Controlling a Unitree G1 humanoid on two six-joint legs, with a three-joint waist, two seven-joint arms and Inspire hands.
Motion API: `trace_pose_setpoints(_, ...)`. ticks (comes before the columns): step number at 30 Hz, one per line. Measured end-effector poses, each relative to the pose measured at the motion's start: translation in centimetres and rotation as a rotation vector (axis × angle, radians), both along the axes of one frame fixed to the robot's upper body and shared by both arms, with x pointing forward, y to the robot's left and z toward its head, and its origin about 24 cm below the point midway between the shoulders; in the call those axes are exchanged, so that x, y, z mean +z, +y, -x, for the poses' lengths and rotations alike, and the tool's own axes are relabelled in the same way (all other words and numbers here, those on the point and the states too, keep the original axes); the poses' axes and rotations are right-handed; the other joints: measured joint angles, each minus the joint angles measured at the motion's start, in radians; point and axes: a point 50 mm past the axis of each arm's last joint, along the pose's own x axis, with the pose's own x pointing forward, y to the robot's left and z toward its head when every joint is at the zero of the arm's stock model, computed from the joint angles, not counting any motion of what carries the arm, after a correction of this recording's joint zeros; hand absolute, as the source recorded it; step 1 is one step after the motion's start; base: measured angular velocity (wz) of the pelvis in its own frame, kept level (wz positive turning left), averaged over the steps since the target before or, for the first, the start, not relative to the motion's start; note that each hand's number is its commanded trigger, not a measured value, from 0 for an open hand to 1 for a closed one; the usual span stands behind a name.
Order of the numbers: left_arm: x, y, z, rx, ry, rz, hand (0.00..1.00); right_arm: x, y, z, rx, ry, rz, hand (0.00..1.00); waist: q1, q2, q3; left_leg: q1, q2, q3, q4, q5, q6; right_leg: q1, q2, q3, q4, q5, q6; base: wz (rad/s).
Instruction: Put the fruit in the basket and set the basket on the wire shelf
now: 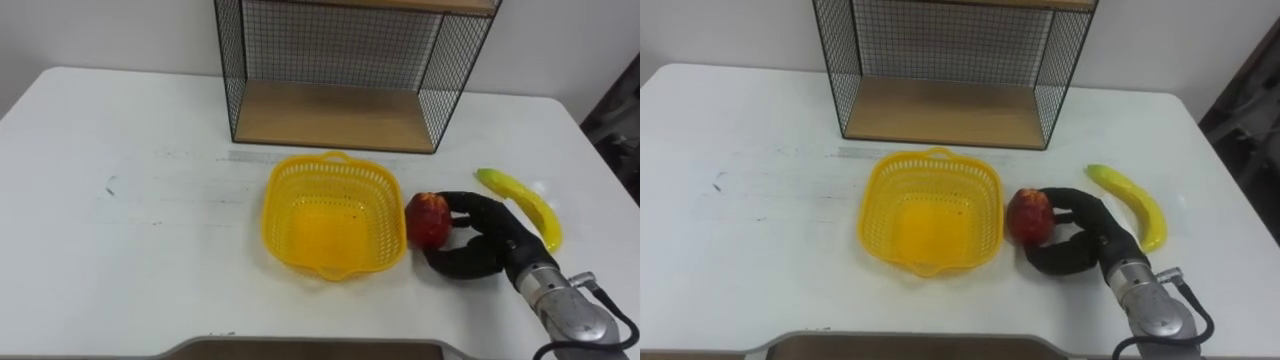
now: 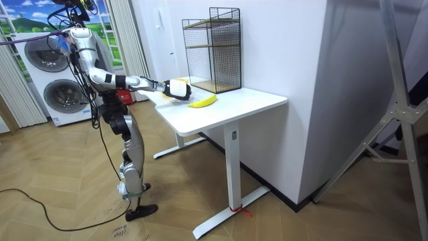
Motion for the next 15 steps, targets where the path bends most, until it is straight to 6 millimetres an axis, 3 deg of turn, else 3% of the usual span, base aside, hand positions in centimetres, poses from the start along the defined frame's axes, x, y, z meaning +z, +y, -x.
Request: trace_pose_setpoints(15, 0.02, 0.06, 0.62, 0.011, 0.011, -0.003, 0.00, -0.33, 0.06, 0.11, -0.056, -0.009, -0.028, 1.00, -0.005, 0.002, 0.0002, 0.001, 0.000, -0.001, -0.001, 0.000, 0.000, 0.000, 0.000, 0.002, 0.000, 0.002, 0.000, 0.00)
